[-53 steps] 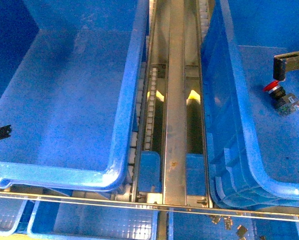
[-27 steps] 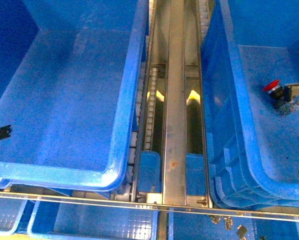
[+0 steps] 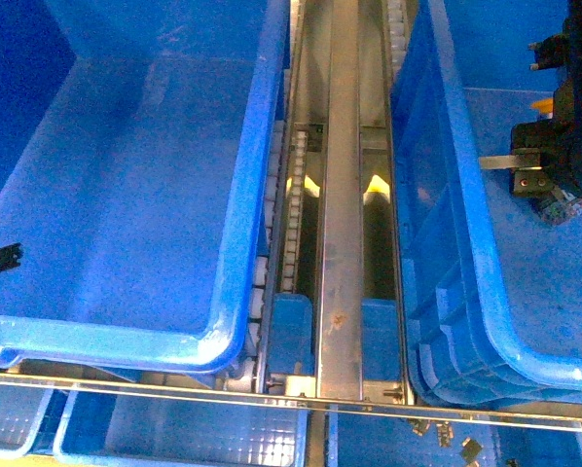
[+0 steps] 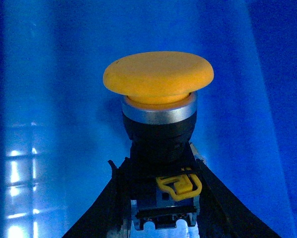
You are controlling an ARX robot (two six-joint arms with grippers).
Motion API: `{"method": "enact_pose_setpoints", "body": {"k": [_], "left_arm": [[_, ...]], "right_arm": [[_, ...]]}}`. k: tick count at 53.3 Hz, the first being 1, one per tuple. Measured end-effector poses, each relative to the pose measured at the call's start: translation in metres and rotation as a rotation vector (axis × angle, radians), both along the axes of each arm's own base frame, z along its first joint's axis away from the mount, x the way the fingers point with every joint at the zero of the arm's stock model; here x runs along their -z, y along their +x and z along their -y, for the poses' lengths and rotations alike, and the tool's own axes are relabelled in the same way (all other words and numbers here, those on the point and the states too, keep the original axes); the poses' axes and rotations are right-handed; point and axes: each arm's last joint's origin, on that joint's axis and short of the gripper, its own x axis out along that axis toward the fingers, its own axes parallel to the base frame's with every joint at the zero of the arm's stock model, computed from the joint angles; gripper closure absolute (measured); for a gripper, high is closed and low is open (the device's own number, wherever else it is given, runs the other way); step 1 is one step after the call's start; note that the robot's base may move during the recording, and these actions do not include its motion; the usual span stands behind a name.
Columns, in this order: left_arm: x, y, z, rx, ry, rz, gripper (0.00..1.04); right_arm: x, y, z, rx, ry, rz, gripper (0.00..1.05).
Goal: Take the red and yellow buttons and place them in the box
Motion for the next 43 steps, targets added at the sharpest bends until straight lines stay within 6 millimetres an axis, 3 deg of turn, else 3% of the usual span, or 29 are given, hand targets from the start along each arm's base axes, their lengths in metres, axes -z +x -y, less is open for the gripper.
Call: {"method": "enact_pose_setpoints", "body": {"k": [15,26,31,36,43], "left_arm": [[0.000,0.000,0.000,0.000,0.000,0.000,0.08],[0.000,0.000,0.000,0.000,0.000,0.000,0.08],[0.000,0.000,0.000,0.000,0.000,0.000,0.08],[0.000,0.000,0.000,0.000,0.000,0.000,0.08],[0.000,0.000,0.000,0.000,0.000,0.000,0.08]], "right_arm": [[0.023,0.006,-0.004,0.036,0.046,-0.105,0.77],[0.022,0.009,-0.008,0.012,0.085,-0.071,0.45],[0.008,0.004,-0.004,-0.007,0.080,0.006,0.23],[-0.010,-0.009,0.002,-0.036,0.090,0.066,0.08],[-0.034,-0.039,0.009,-0.090,0.110,0.109,0.07]]}}
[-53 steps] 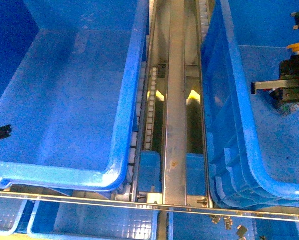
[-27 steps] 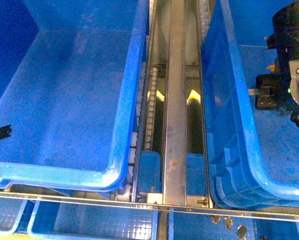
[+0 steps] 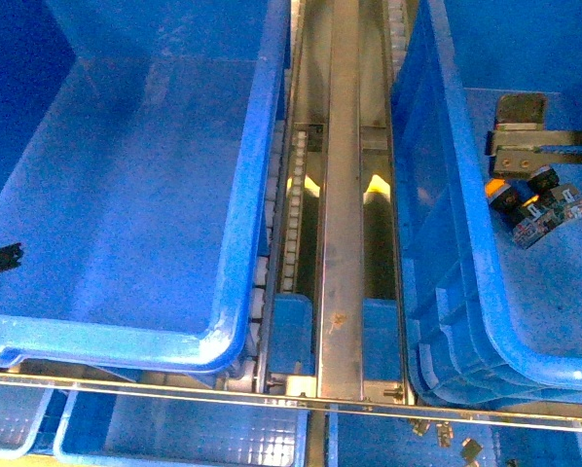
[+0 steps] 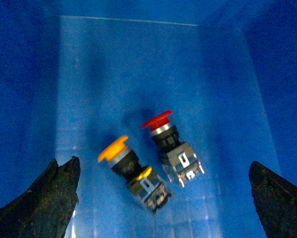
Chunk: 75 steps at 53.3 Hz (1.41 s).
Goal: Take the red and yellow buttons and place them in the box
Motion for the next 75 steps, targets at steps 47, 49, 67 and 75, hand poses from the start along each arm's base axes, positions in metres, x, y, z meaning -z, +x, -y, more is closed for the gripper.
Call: {"method": "enact_pose_setpoints", "body": {"k": [47,49,67,75], "left_arm": [[0.000,0.000,0.000,0.000,0.000,0.000,0.08],[0.000,0.000,0.000,0.000,0.000,0.000,0.08],[0.000,0.000,0.000,0.000,0.000,0.000,0.08],[0.000,0.000,0.000,0.000,0.000,0.000,0.08]], "right_arm": [[-0.073,-0.133,-0.007,0.106,0.203,0.190,0.06],[-0.073,-0.133,-0.007,0.106,0.203,0.190,0.06],[-0.073,-0.133,-0.007,0.106,0.203,0.190,0.06],[-0.073,-0.133,-0.007,0.106,0.204,0.190,0.06]]}}
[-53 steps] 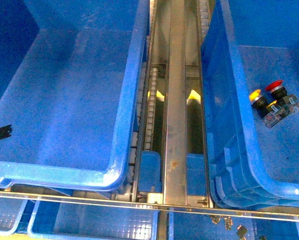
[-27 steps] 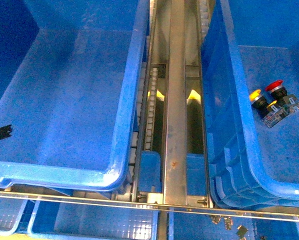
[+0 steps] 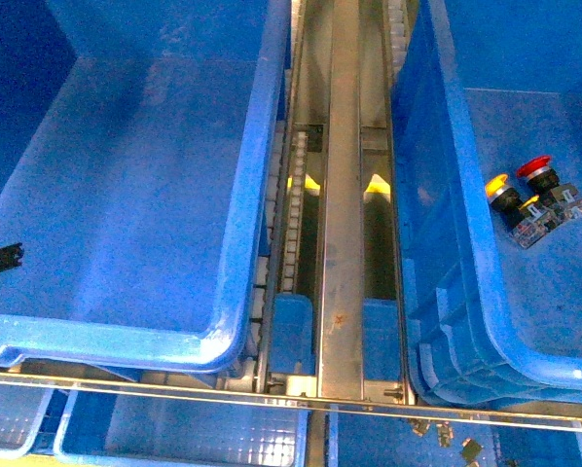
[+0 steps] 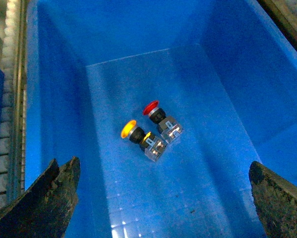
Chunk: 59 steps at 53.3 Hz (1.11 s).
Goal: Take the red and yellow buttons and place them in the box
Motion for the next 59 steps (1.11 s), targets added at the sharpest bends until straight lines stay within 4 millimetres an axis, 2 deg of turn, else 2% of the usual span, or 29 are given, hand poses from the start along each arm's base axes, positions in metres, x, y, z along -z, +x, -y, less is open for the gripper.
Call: {"method": "enact_pose_setpoints", "body": {"k": [8,10,13,16,22,34,41,59], "left_arm": [[0.000,0.000,0.000,0.000,0.000,0.000,0.08],[0.000,0.000,0.000,0.000,0.000,0.000,0.08],[0.000,0.000,0.000,0.000,0.000,0.000,0.08],[0.000,0.000,0.000,0.000,0.000,0.000,0.08],[0.000,0.000,0.000,0.000,0.000,0.000,0.08],[0.000,0.000,0.000,0.000,0.000,0.000,0.08],[0.000,0.000,0.000,0.000,0.000,0.000,0.08],[0.000,0.000,0.000,0.000,0.001,0.000,0.08]], "right_arm": [[0.001,0.000,0.000,-0.009,0.004,0.001,0.07],[0.006,0.002,0.002,-0.118,0.042,0.080,0.14],[0.014,-0.006,0.013,-0.264,0.005,0.230,0.28],[0.012,-0.014,0.026,-0.295,-0.065,0.329,0.42],[0.015,-0.024,0.043,-0.299,-0.124,0.347,0.66],[0.022,-0.036,0.059,-0.306,-0.148,0.341,1.02],[0.028,-0.044,0.067,-0.301,-0.150,0.351,1.01],[0.025,-0.055,0.083,-0.292,-0.156,0.373,1.01]]}}
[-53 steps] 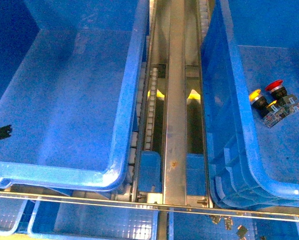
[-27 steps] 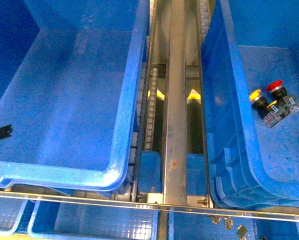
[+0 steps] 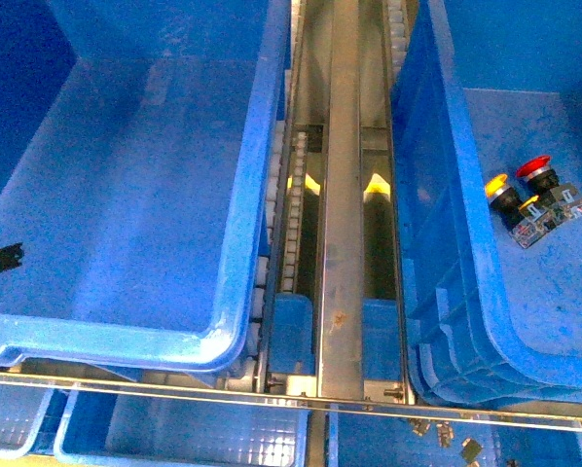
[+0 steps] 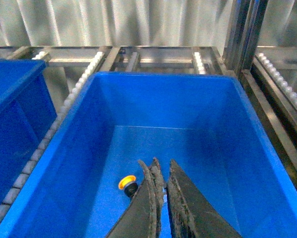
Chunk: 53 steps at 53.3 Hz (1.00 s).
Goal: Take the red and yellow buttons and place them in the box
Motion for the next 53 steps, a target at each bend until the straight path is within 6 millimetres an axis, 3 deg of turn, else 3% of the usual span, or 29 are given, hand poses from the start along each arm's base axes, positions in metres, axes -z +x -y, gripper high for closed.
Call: {"method": "enact_pose_setpoints", "body": {"k": [53], "left_arm": [[0.000,0.000,0.000,0.000,0.000,0.000,0.08]], "right_arm": [[0.003,-0.025,0.000,-0.003,-0.001,-0.005,1.01]]}}
